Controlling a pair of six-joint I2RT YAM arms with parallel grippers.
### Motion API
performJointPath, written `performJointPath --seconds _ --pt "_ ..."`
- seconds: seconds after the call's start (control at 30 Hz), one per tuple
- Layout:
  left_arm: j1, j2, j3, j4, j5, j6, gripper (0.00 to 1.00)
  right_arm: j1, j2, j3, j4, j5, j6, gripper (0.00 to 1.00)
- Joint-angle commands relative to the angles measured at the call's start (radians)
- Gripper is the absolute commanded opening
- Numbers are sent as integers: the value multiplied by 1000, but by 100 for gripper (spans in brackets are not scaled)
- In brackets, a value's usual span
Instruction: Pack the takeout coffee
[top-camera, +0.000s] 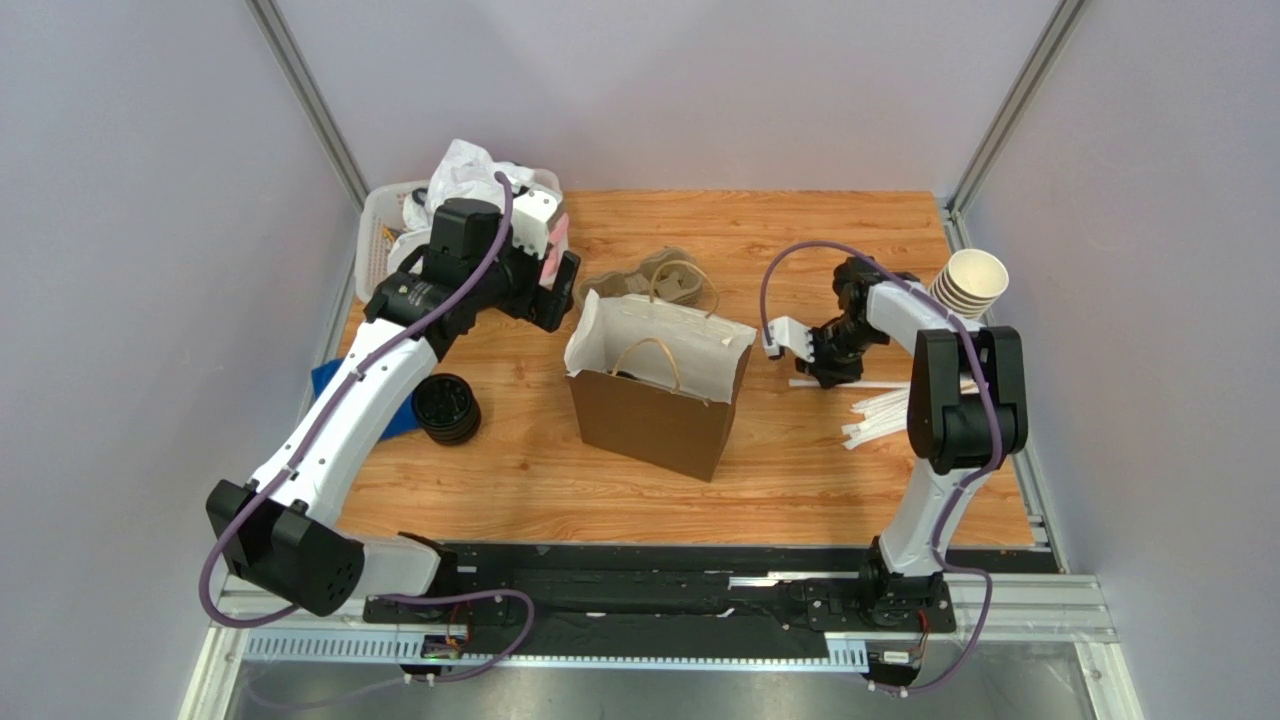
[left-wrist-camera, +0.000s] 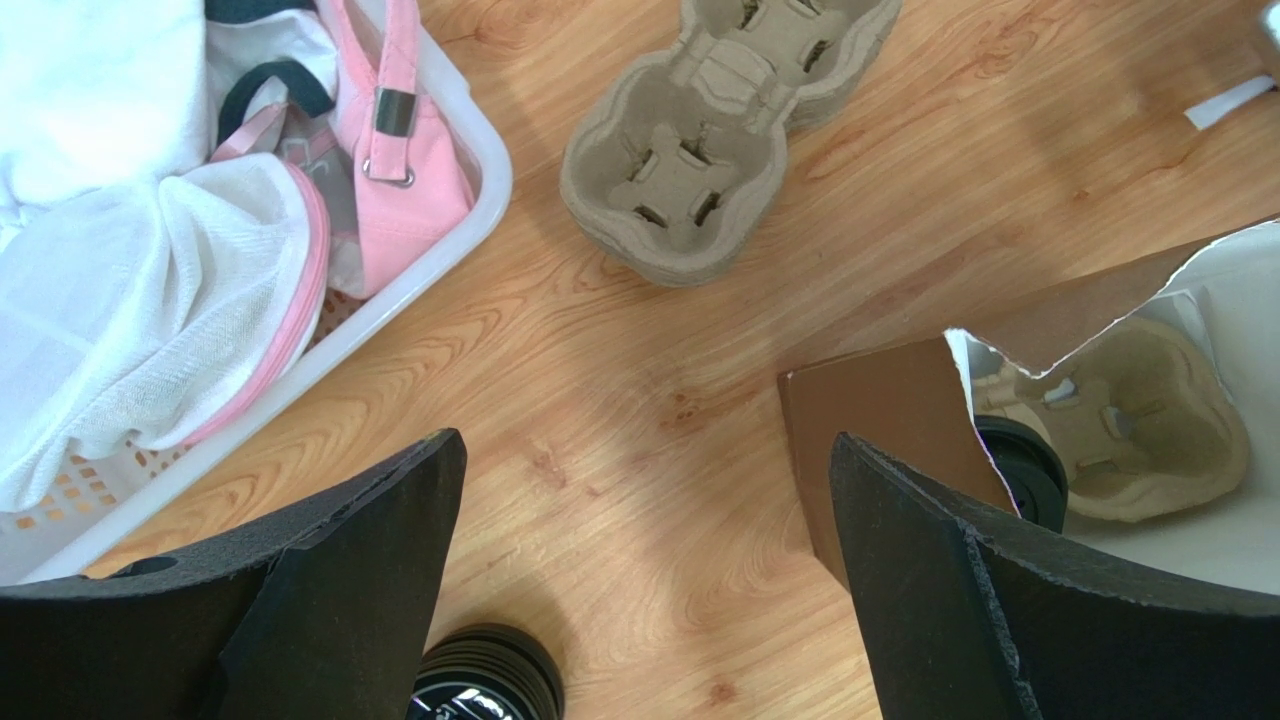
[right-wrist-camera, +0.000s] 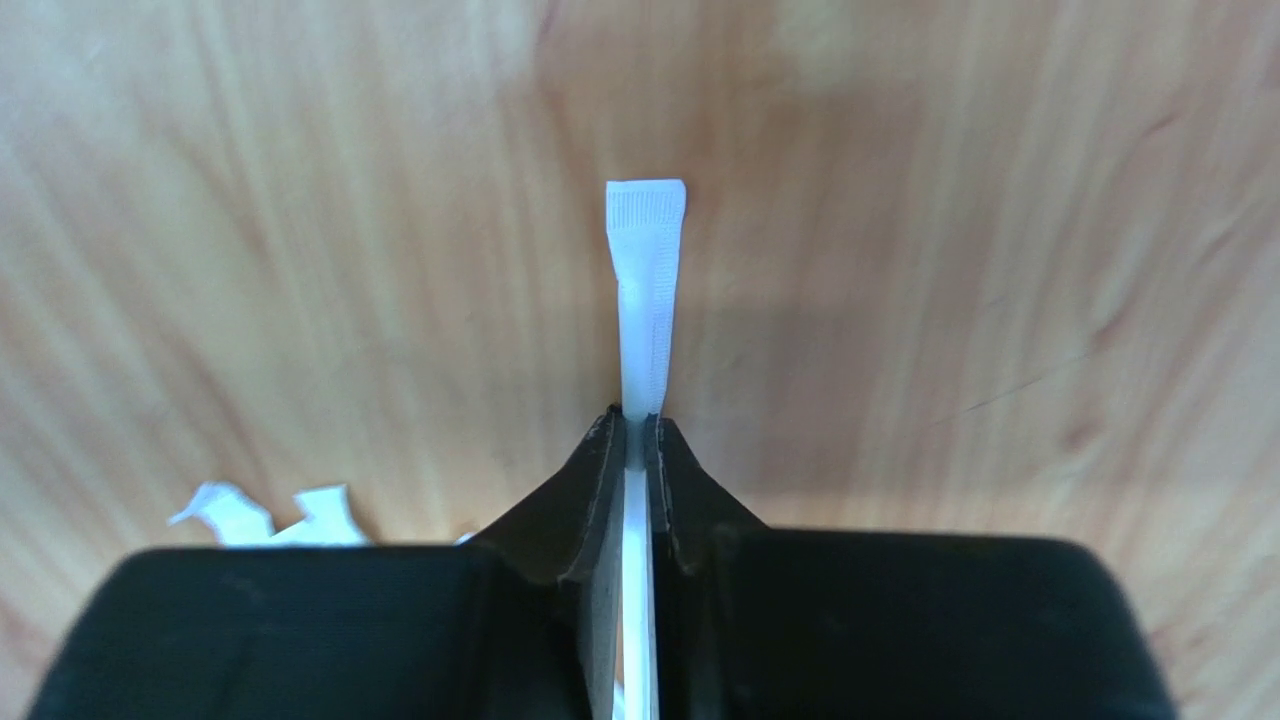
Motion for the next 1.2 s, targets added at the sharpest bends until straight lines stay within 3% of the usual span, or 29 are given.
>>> performJointPath --seconds 0.0,0.4,0.67,0.77,0.93,1.1,1.17 --pt "9 3 39 12 3 -17 99 24 23 78 95 -60 46 0" --pt "10 1 42 39 -3 -18 99 30 -23 430 -72 -203 361 0" --pt "57 23 65 62 -8 -67 99 32 -203 691 -151 -342 867 0" --pt "73 34 78 78 3 -103 99 33 -259 823 -71 -385 1158 0" --pt "87 44 101 75 30 -115 99 85 -290 1024 13 -427 1418 0" --pt "93 17 96 75 43 -86 99 174 -353 994 277 -506 1777 0" --pt "93 -6 85 85 44 -83 99 228 -382 948 379 -528 1834 0"
